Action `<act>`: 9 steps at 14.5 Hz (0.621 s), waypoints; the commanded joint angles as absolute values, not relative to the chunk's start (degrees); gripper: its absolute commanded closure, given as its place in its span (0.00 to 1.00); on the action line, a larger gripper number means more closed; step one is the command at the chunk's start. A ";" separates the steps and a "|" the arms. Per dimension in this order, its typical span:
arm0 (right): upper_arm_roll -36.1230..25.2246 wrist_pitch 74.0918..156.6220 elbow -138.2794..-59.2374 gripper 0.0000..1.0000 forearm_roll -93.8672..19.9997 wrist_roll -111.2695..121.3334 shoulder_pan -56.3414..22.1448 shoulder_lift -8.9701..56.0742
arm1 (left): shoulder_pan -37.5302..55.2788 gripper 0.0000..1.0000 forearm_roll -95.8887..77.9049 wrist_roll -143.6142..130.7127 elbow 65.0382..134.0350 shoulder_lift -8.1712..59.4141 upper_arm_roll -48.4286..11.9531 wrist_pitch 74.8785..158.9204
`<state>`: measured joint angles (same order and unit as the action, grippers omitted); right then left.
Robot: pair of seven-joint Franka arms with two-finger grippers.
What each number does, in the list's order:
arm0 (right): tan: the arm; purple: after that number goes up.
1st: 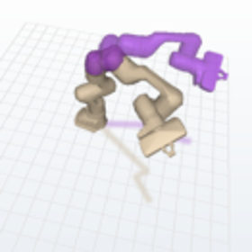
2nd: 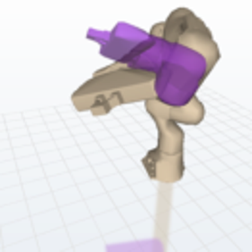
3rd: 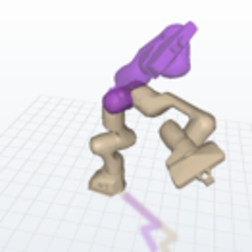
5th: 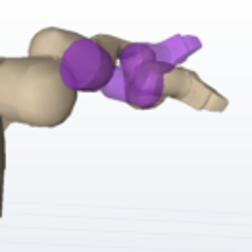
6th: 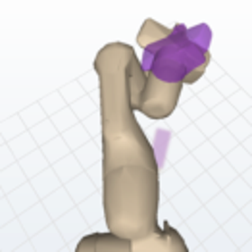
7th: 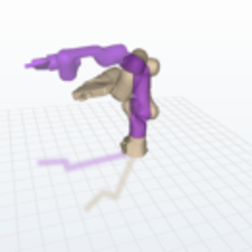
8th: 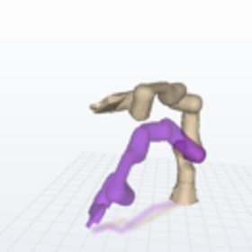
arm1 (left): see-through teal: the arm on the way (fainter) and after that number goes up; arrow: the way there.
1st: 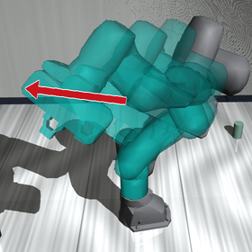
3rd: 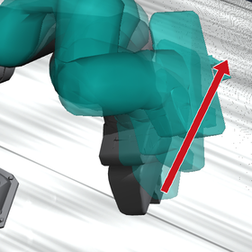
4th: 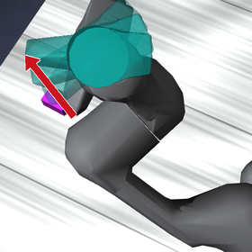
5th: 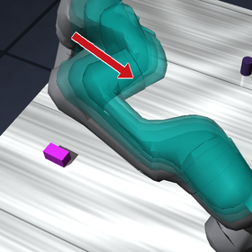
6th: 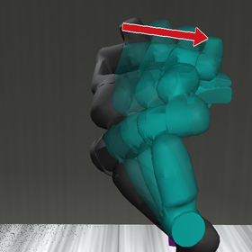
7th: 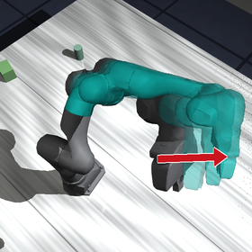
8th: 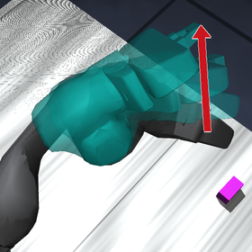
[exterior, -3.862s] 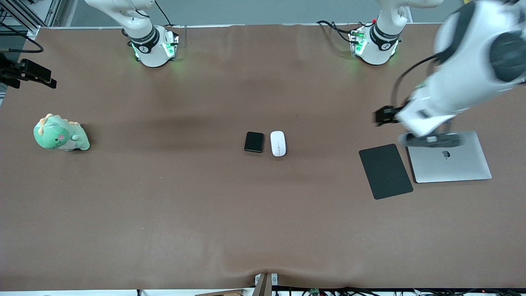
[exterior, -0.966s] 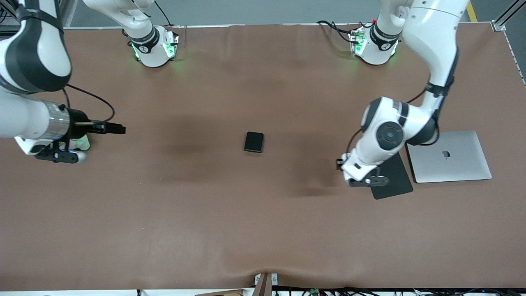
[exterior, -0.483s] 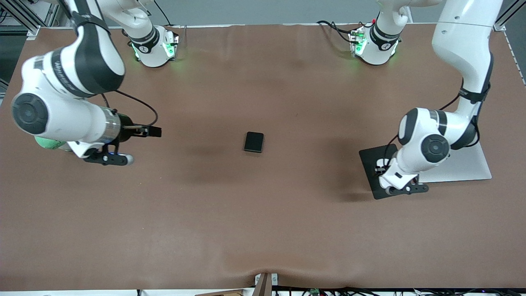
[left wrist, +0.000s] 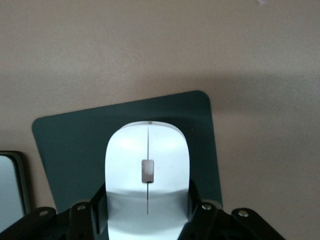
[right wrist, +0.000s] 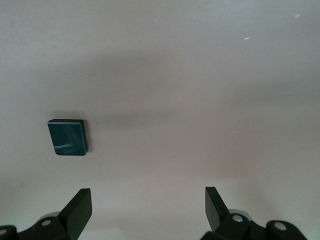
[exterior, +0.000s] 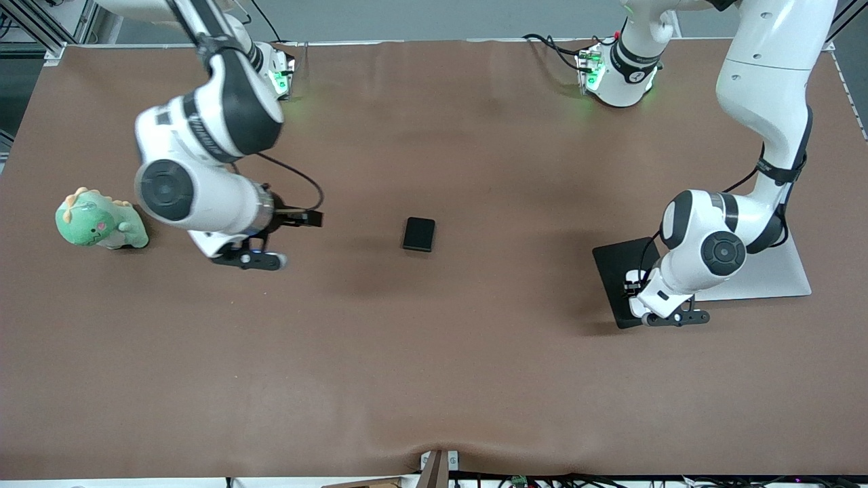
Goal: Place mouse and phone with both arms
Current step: 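Carry the mouse to the pad while the right gripper reaches the phone, then release the mouse on the pad while the right gripper lowers over the phone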
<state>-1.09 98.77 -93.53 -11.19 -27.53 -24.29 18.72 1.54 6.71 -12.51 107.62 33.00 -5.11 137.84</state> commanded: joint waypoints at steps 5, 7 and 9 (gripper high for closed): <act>-1.58 109.85 -94.66 0.00 -12.22 -37.51 -33.38 24.77 | 1.32 0.00 7.30 -13.80 107.49 30.07 -5.71 137.64; -1.50 112.05 -94.66 0.00 -12.22 -39.28 -34.27 26.19 | 1.32 0.00 7.21 -13.45 106.27 25.34 -5.71 133.09; -1.49 113.72 -94.66 0.00 -12.22 -41.12 -35.68 27.42 | 1.23 0.00 7.12 -12.75 102.85 19.46 -5.80 124.33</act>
<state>-1.08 112.45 -95.00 -11.22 -38.93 -34.52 26.59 1.48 6.71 -12.82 104.16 27.29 -5.43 132.57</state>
